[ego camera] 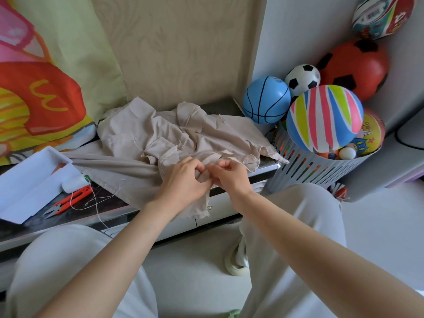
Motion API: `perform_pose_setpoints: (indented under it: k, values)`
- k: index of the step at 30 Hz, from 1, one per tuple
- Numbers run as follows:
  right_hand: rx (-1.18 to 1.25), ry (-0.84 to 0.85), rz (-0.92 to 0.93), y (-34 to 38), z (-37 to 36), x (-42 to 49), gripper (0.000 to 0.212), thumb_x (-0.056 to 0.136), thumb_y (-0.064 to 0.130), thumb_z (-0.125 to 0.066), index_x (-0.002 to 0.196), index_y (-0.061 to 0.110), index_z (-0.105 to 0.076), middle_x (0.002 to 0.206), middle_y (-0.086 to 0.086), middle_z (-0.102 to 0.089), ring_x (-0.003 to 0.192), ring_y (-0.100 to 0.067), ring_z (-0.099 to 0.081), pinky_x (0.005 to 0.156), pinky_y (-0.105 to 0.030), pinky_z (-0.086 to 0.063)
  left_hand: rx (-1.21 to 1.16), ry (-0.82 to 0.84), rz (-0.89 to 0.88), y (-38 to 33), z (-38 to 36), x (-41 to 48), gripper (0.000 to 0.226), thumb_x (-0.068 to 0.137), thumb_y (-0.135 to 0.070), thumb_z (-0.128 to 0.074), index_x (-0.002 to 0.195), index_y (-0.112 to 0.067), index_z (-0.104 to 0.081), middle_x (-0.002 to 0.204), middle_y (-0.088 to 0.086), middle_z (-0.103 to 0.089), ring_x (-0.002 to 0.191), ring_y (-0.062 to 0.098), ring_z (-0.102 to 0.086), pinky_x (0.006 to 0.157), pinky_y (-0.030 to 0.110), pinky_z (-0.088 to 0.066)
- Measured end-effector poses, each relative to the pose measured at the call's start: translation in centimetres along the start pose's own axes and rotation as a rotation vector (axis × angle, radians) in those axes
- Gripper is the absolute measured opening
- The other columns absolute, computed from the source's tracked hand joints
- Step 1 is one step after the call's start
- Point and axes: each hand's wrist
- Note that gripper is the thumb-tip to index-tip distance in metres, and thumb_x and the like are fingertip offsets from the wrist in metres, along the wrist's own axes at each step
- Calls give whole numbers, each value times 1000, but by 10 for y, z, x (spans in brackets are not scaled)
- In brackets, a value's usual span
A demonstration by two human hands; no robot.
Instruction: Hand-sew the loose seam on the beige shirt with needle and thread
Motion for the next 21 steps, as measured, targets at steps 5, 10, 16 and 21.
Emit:
perform_pose_setpoints:
  k: [5,10,16,21]
  values:
    - [-262,80,256,12,-5,-9,27,84,-8,-56,86,17,-47,93,-5,-65,89,-17,-64,85,-29,-54,12,-71,-9,6,8,4,12,87,-10,-64,80,-3,-70,77,5,-57,75,22,-52,65,23,-30]
    - [-976,216,640,23,-4,-8,62,78,-13,-55,131,19,-45,130,-1,-47,99,-19,-59,76,-37,-52,29,-67,-78,9,20,6,16,79,5,-60,85,-2,-73,77,5,-59,78,23,-55,66,21,-30]
    - [-1044,263,612,40,-15,9,15,83,8,-62,96,12,-69,89,-8,-69,85,-24,-61,74,-40,-50,-40,-66,-84,11,32,7,26,79,7,-53,92,-15,-49,96,-1,-52,91,22,-54,79,31,-42]
    - [-1086,214,605,49,-21,18,13,83,2,-53,84,6,-65,82,-9,-66,78,-26,-59,70,-38,-50,145,144,168,28,44,15,22,86,-4,-52,107,-7,-53,107,12,-60,104,32,-56,82,33,-43]
Point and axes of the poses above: each hand's wrist, its own x-axis towards the middle knuckle, its own z-axis out of the back of the hand, y = z × x
